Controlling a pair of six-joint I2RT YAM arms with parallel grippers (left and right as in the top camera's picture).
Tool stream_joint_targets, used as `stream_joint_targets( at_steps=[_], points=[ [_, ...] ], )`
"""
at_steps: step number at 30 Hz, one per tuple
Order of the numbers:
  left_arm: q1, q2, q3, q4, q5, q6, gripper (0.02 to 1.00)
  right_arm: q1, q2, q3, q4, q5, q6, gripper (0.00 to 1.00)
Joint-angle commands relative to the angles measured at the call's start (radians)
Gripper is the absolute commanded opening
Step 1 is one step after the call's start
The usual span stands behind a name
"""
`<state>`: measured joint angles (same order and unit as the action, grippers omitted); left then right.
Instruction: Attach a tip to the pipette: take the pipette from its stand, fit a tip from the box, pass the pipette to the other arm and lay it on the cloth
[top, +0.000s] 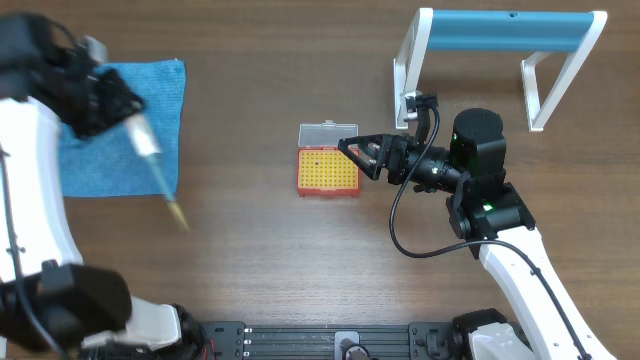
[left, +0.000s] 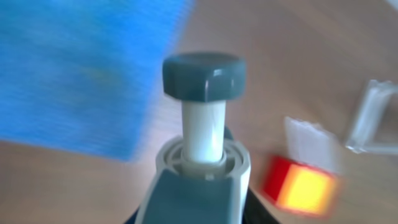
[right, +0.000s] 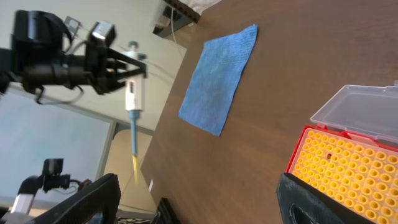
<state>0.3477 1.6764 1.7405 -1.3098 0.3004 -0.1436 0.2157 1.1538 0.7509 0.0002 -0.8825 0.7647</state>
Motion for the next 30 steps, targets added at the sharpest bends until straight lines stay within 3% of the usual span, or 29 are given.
stream_joint_targets(
  at_steps=[1, 6, 9, 14, 20, 23, 26, 30],
  points=[
    [0.089, 0.307, 0.305, -0.086, -0.316, 0.212, 0.025, 0.004, 0.003, 0.013, -0.008, 0.025, -0.011, 0.825],
    [0.108, 0.664, 0.637, -0.132, -0.313, 0.204, 0.027, 0.035, 0.029, 0.012, -0.022, 0.027, 0.064, 0.822],
    [0.069, 0.818, 0.794, -0.135, -0.383, 0.264, 0.027, 0.098, 0.058, 0.012, -0.021, 0.085, 0.138, 0.822],
    [0.056, 0.866, 0.799, -0.091, -0.451, 0.345, 0.025, 0.171, 0.083, 0.012, 0.007, 0.169, 0.182, 0.822],
    [0.082, 0.912, 0.799, -0.015, -0.449, 0.389, 0.025, 0.189, 0.090, 0.012, 0.054, 0.203, 0.185, 0.822],
    [0.084, 0.941, 0.796, -0.021, -0.426, 0.389, 0.027, 0.187, 0.090, 0.012, 0.055, 0.203, 0.185, 0.822],
    [0.076, 0.968, 0.795, -0.022, -0.344, 0.389, 0.025, 0.187, 0.090, 0.012, 0.055, 0.203, 0.196, 0.822],
    [0.049, 0.974, 0.795, -0.024, -0.357, 0.435, 0.027, 0.187, 0.090, 0.012, 0.055, 0.203, 0.208, 0.822]
  ],
)
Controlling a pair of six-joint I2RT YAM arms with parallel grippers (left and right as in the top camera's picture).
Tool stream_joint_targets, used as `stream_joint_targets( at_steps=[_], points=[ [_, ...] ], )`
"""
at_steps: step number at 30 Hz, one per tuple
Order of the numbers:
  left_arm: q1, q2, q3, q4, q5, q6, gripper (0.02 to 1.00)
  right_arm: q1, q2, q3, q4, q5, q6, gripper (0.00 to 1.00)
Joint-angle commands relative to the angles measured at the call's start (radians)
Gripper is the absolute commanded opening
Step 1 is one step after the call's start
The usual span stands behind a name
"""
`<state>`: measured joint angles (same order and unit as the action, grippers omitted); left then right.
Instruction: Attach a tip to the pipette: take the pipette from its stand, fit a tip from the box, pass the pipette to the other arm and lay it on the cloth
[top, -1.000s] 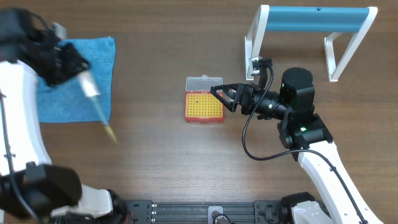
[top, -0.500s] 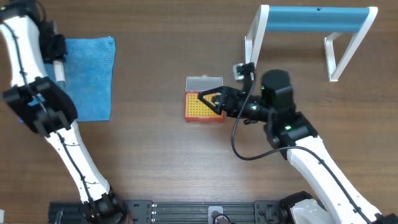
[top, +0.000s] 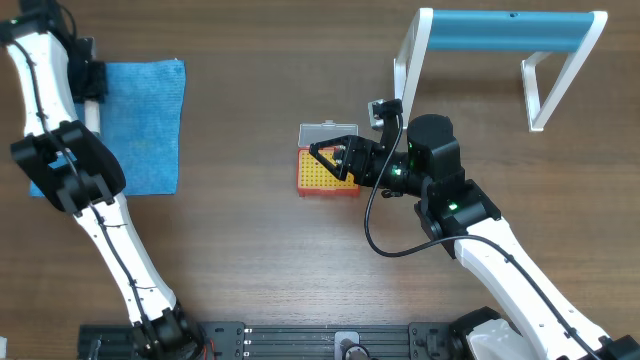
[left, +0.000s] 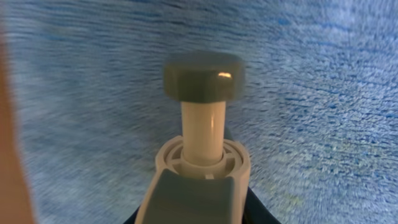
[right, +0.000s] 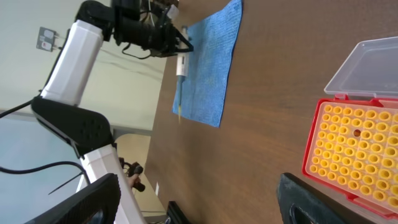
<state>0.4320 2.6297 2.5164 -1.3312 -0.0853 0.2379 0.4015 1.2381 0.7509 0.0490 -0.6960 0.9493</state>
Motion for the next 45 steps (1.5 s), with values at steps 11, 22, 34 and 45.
stream_joint_targets(
  at_steps=[11, 22, 34, 45],
  points=[
    [-0.046, 0.027, 0.019, 0.000, 0.029, 0.059, 0.027, 0.001, 0.006, 0.012, 0.006, 0.016, 0.023, 0.822],
    [-0.047, 0.027, 0.019, -0.011, 0.030, 0.055, 0.411, 0.001, 0.006, 0.012, 0.005, 0.016, 0.023, 0.822],
    [-0.048, -0.077, 0.093, -0.177, -0.012, -0.028, 0.936, -0.049, -0.030, 0.013, 0.136, 0.016, -0.051, 0.822],
    [-0.048, -0.414, 0.149, -0.368, 0.168, -0.205, 0.939, -0.262, -0.227, 0.013, 0.117, 0.017, -0.372, 0.822]
  ],
)
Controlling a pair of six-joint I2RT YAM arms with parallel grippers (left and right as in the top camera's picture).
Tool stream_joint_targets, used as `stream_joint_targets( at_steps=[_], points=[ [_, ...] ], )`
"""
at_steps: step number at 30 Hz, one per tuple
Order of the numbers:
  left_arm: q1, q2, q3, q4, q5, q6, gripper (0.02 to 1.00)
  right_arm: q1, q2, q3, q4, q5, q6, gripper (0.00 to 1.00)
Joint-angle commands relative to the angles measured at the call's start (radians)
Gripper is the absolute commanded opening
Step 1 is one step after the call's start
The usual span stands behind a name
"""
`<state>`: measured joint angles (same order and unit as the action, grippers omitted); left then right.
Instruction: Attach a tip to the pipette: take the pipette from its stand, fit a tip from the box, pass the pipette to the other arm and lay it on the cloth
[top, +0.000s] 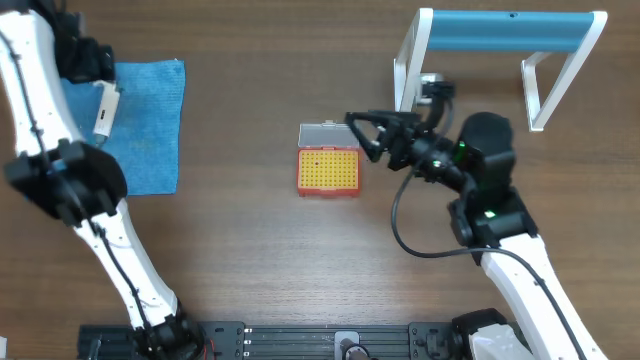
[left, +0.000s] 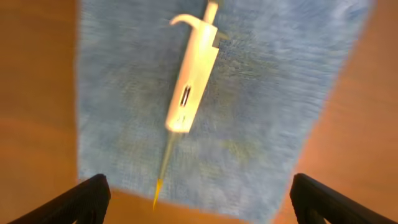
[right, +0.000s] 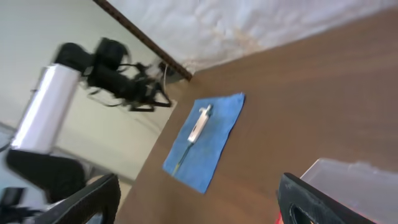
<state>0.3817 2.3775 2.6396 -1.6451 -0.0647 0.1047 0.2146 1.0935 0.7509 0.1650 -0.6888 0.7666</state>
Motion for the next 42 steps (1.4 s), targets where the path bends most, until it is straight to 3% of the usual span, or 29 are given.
stream_joint_targets(
  at_steps=[1, 2, 4, 9, 13, 15, 20, 23, 29, 35, 38, 42],
  points=[
    [0.002, -0.196, 0.025, -0.054, 0.200, -0.077, 0.939, -0.093, -0.102, 0.013, 0.002, 0.010, -0.219, 0.822],
    [0.001, -0.232, 0.025, -0.054, 0.252, -0.076, 0.996, -0.108, -0.116, 0.013, 0.002, 0.010, -0.227, 0.822],
    [-0.009, -0.295, 0.025, -0.054, 0.304, -0.084, 0.996, -0.124, -0.129, 0.013, 0.001, 0.010, -0.226, 0.825],
    [-0.087, -0.477, 0.025, -0.054, 0.313, -0.127, 0.998, -0.182, -0.141, 0.012, -0.010, 0.008, -0.264, 0.825],
    [-0.211, -0.653, 0.010, -0.054, 0.307, -0.129, 0.996, -0.218, -0.216, 0.012, -0.087, 0.010, -0.413, 0.825],
    [-0.277, -0.743, -0.022, -0.054, 0.271, -0.168, 0.998, -0.248, -0.293, 0.012, -0.195, 0.036, -0.482, 0.825],
    [-0.455, -1.029, -0.257, -0.054, 0.212, -0.319, 0.996, -0.320, -0.571, 0.012, -0.642, 0.211, -0.669, 0.827],
    [-0.536, -1.216, -0.494, -0.053, 0.211, -0.428, 0.998, -0.329, -0.715, 0.011, -0.803, 0.211, -0.742, 0.825],
    [-0.583, -1.550, -0.959, 0.002, 0.212, -0.632, 0.996, -0.329, -0.947, -0.033, -1.056, 0.209, -0.775, 0.827],
    [-0.583, -1.765, -1.223, 0.183, 0.180, -0.644, 0.998, -0.330, -1.094, -0.033, -1.135, 0.212, -0.776, 0.825],
    [-0.583, -1.812, -1.286, 0.212, 0.122, -0.644, 0.996, -0.329, -1.082, -0.027, -1.179, 0.240, -0.764, 0.825],
    [-0.583, -1.811, -1.316, 0.213, 0.117, -0.644, 0.998, -0.329, -1.083, -0.027, -1.212, 0.312, -0.742, 0.825]
  ],
)
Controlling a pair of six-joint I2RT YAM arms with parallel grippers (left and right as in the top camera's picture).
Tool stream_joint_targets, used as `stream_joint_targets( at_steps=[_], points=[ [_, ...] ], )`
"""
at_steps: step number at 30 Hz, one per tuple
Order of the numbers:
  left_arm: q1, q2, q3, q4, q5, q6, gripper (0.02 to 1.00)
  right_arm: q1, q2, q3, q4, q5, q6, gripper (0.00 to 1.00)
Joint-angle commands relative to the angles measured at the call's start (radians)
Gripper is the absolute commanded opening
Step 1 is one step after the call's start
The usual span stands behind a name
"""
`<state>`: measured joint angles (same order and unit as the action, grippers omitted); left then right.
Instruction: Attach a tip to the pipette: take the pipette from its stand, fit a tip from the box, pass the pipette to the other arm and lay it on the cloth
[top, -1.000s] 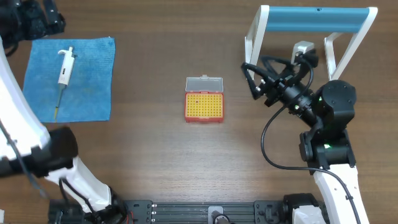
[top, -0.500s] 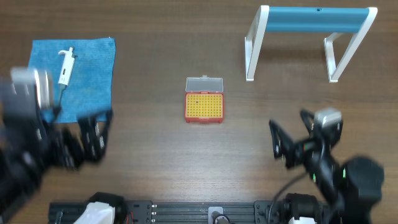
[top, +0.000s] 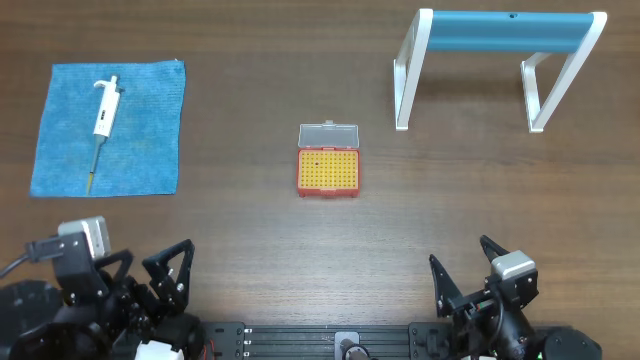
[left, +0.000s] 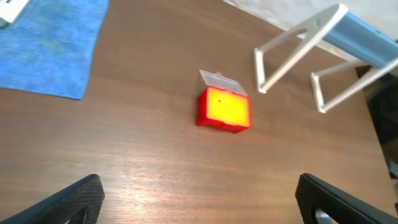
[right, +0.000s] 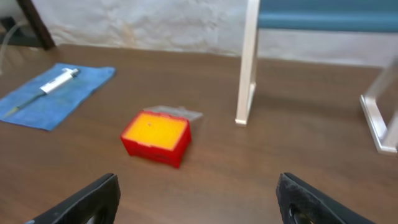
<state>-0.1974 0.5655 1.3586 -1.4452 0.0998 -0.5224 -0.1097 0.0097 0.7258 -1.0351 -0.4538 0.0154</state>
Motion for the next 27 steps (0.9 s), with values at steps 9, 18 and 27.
stream_joint_targets(
  at_steps=[9, 18, 27],
  points=[
    [-0.003, 0.003, -0.035, 0.010, -0.047, -0.017, 0.996, -0.005, 0.001, -0.002, -0.027, 0.076, 0.010, 0.825],
    [-0.001, 0.003, -0.036, 0.010, -0.048, -0.016, 0.996, -0.005, 0.001, -0.002, -0.027, 0.076, 0.010, 0.825],
    [0.132, -0.109, -0.214, 0.308, 0.010, 0.314, 0.996, -0.005, 0.001, -0.002, -0.027, 0.076, 0.010, 0.825]
  ],
)
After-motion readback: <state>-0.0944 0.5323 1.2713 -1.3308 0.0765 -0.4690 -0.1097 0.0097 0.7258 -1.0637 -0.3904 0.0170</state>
